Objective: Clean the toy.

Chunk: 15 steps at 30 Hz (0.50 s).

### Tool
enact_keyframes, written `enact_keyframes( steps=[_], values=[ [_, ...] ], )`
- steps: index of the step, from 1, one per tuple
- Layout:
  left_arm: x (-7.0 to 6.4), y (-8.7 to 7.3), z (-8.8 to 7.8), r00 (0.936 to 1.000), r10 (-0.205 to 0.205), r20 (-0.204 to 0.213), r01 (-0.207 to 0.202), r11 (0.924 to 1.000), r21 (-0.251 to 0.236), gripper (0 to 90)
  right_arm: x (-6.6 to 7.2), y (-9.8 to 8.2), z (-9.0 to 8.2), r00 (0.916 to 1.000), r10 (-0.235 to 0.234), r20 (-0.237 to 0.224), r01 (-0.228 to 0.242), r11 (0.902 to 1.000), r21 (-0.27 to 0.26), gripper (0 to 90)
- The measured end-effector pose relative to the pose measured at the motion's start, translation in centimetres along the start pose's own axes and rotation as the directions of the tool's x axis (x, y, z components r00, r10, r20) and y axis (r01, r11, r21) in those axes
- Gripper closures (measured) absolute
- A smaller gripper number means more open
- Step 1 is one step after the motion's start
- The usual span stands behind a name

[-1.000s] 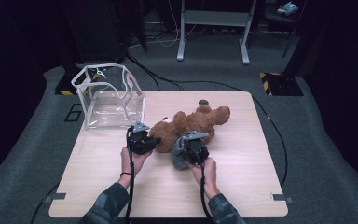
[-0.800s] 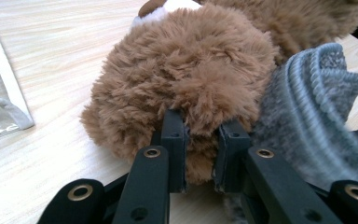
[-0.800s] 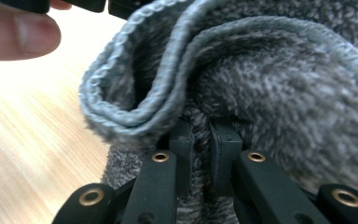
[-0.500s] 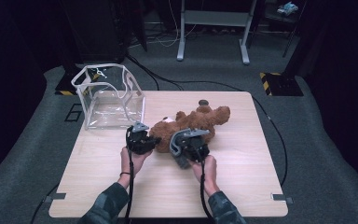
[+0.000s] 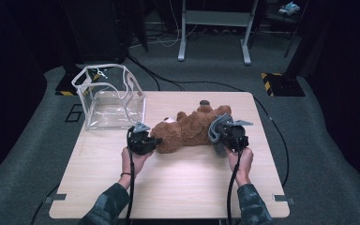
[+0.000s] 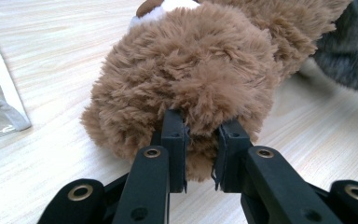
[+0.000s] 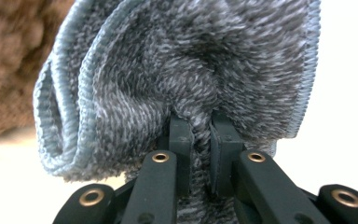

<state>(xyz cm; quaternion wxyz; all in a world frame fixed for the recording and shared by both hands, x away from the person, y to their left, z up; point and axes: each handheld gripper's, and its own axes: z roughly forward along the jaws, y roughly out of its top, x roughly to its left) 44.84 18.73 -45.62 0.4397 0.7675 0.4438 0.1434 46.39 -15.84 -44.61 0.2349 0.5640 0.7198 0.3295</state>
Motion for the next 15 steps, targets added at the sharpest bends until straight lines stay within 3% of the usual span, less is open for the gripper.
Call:
enact_keyframes(
  steps=[3,8,11,15],
  values=[
    [0.1,0.0,0.0,1.0000,0.003,-0.002,-0.003,1.0000,0.004,76.6,0.4,0.4,1.0,0.9999,-0.001,-0.013,0.001,1.0000,0.000,82.1],
    [0.3,-0.1,0.0,1.0000,-0.007,0.005,0.007,0.9999,0.008,76.6,1.3,-0.7,3.6,0.9996,-0.001,-0.027,0.004,0.9959,0.090,82.2],
    [0.3,-0.1,0.0,0.9999,-0.007,0.008,0.007,0.9999,0.011,76.6,1.0,-1.0,3.4,0.9997,-0.010,-0.022,0.013,0.9903,0.138,82.0],
    [0.3,-0.1,0.1,0.9999,-0.011,0.009,0.011,0.9999,0.009,76.6,0.3,-0.5,1.5,0.9999,-0.003,-0.012,0.004,0.9961,0.089,82.0]
  ],
)
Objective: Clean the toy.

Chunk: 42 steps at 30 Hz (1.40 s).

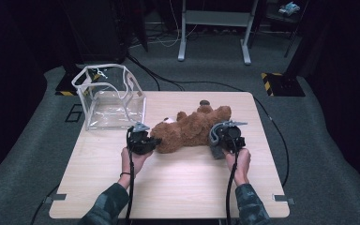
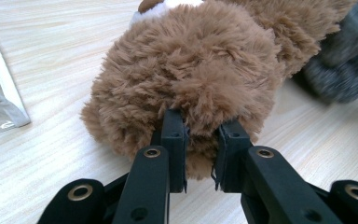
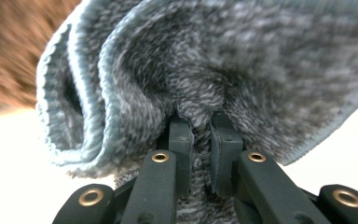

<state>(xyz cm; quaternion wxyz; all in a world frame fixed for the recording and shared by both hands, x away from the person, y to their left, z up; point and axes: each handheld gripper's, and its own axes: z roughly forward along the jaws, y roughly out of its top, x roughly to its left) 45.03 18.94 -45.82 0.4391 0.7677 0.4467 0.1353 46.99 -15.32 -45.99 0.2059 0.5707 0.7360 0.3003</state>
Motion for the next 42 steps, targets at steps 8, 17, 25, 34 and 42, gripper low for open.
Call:
enact_keyframes(
  steps=[8,17,25,34,42],
  values=[
    [0.0,0.2,-0.1,1.0000,0.001,0.003,-0.001,1.0000,0.005,74.0,1.5,1.3,1.2,0.9993,-0.025,-0.029,0.025,0.9997,-0.005,81.8],
    [-1.4,1.6,-0.4,0.9988,-0.006,-0.048,0.005,0.9997,-0.023,37.1,1.1,0.3,1.5,0.9990,0.000,-0.045,0.001,1.0000,0.009,81.8],
    [-2.1,2.5,1.9,0.9939,0.028,-0.106,-0.020,0.9971,0.073,33.7,1.1,0.0,1.1,0.9986,-0.009,-0.051,0.009,0.9999,0.005,81.8],
    [-0.8,2.0,2.0,0.9986,0.019,-0.049,-0.015,0.9974,0.071,65.6,0.6,0.1,-1.2,0.9992,-0.003,-0.039,0.001,0.9985,-0.055,81.8],
    [-0.3,1.7,1.9,0.9999,0.015,-0.003,-0.015,0.9984,0.055,71.1,1.3,1.4,-1.3,0.9992,-0.022,-0.034,0.020,0.9981,-0.058,81.8]
  ],
)
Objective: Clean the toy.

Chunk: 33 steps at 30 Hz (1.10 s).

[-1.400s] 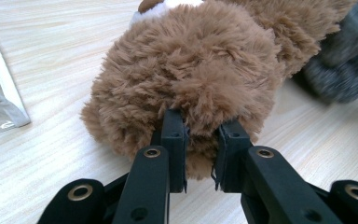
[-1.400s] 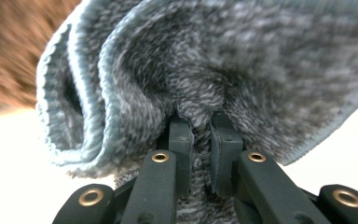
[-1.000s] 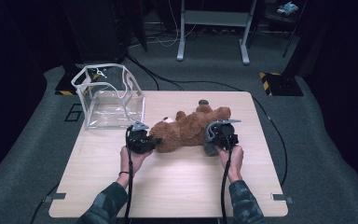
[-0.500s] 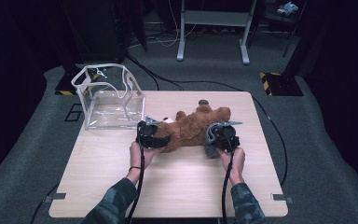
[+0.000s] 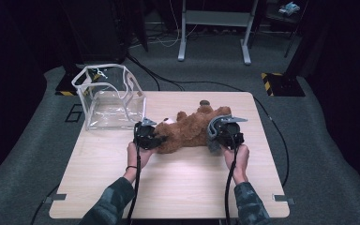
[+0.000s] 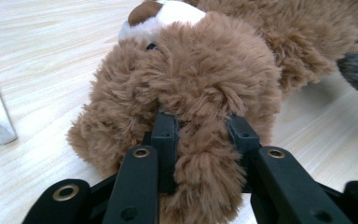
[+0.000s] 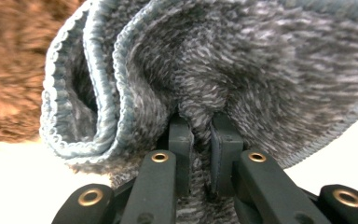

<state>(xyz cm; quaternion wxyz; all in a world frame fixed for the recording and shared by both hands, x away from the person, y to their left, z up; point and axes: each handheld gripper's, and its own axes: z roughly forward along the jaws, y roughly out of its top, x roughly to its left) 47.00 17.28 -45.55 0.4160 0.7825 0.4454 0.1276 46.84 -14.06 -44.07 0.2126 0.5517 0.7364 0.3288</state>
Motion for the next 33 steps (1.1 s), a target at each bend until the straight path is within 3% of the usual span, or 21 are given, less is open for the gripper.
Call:
enact_keyframes(
  steps=[5,12,15,20,23,28,31,33],
  values=[
    [0.3,-0.3,-0.3,0.9991,0.013,0.040,-0.013,0.9999,0.003,73.1,-0.1,-0.4,-0.1,0.9999,0.000,0.013,0.000,1.0000,-0.005,81.7],
    [0.7,-0.4,-0.5,0.9949,0.026,0.098,-0.028,0.9995,0.016,74.9,0.4,0.0,-1.4,0.9994,-0.025,-0.023,0.024,0.9985,-0.048,81.8],
    [0.9,-0.5,-0.6,0.9924,0.028,0.120,-0.030,0.9993,0.020,75.4,0.6,0.0,-0.6,0.9994,-0.025,-0.026,0.024,0.9993,-0.028,81.7],
    [1.0,-0.7,-0.7,0.9904,0.033,0.134,-0.038,0.9989,0.028,75.5,-0.1,-1.5,1.3,0.9998,0.018,-0.008,-0.017,0.9985,0.051,81.7],
    [1.1,-0.7,-0.7,0.9905,0.034,0.133,-0.037,0.9990,0.023,75.2,-0.6,-2.2,1.5,0.9998,0.020,0.004,-0.021,0.9973,0.070,81.7],
    [0.9,-0.6,-1.0,0.9929,0.035,0.113,-0.037,0.9991,0.018,68.5,-0.6,-1.4,-0.4,0.9995,0.031,-0.013,-0.031,0.9995,0.003,81.6],
    [0.4,-0.2,-1.3,0.9979,0.035,0.055,-0.036,0.9993,0.014,55.1,-0.1,-0.6,-0.6,0.9996,0.008,-0.028,-0.009,0.9996,-0.028,81.6],
    [0.0,0.1,-1.3,0.9992,0.040,0.005,-0.041,0.9990,0.019,45.7,0.4,-0.3,0.0,0.9990,0.007,-0.045,-0.008,0.9998,-0.019,81.6]
  ],
)
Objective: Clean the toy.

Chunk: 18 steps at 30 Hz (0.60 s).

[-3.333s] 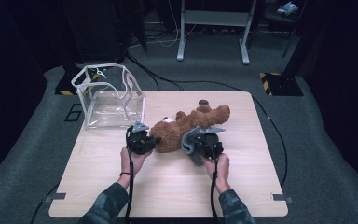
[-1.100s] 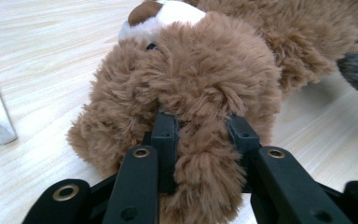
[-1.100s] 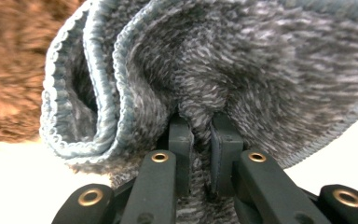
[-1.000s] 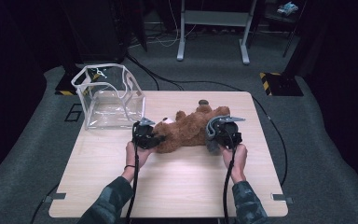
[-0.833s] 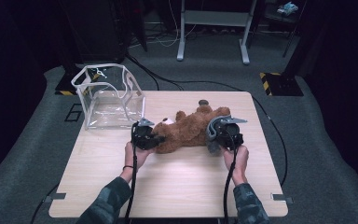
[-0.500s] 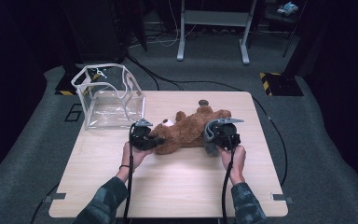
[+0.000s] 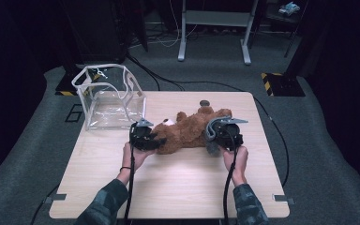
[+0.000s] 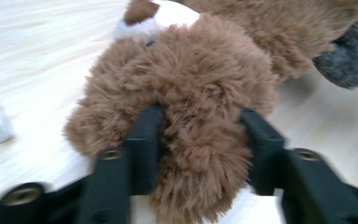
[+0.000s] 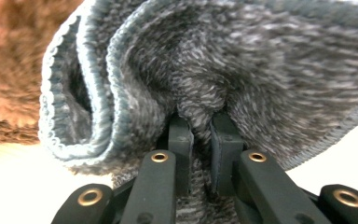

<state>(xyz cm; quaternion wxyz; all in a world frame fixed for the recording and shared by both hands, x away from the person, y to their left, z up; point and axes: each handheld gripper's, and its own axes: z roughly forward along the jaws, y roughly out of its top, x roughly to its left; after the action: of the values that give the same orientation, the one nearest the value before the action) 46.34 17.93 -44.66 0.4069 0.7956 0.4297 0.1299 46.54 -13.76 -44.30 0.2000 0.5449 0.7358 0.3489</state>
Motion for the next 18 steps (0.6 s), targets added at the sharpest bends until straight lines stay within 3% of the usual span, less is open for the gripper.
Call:
enact_keyframes(
  steps=[2,4,7,8,10,13,18],
  values=[
    [-0.3,0.1,0.3,0.9999,0.001,-0.016,-0.001,0.9999,0.017,45.8,0.5,-0.1,0.9,1.0000,0.007,0.001,-0.007,0.9996,0.029,81.7],
    [-0.4,0.1,0.5,0.9998,0.007,-0.018,-0.007,0.9998,0.020,55.1,0.5,-0.5,1.6,0.9999,0.015,0.003,-0.015,0.9988,0.047,81.7],
    [-0.2,-0.2,0.4,0.9998,0.017,-0.001,-0.017,0.9996,0.022,64.5,-0.1,-1.3,2.1,0.9996,0.023,0.015,-0.024,0.9960,0.085,81.7],
    [0.0,-0.4,0.4,0.9999,0.016,0.007,-0.016,0.9997,0.021,66.1,-0.5,-1.7,2.3,0.9993,0.003,0.037,-0.007,0.9946,0.104,81.6],
    [0.1,-0.6,0.4,0.9997,0.012,0.020,-0.012,0.9998,0.017,68.3,-1.4,-2.2,2.1,0.9978,0.033,0.057,-0.040,0.9914,0.125,81.6],
    [0.2,-0.8,0.4,0.9995,0.010,0.031,-0.010,0.9998,0.018,69.4,-2.0,-2.3,1.2,0.9973,0.046,0.058,-0.051,0.9948,0.088,81.6],
    [0.3,-0.9,0.5,0.9992,0.009,0.039,-0.010,0.9998,0.015,69.7,0.1,-0.9,-0.2,1.0000,0.000,0.001,0.000,0.9998,0.018,81.5]
  ],
)
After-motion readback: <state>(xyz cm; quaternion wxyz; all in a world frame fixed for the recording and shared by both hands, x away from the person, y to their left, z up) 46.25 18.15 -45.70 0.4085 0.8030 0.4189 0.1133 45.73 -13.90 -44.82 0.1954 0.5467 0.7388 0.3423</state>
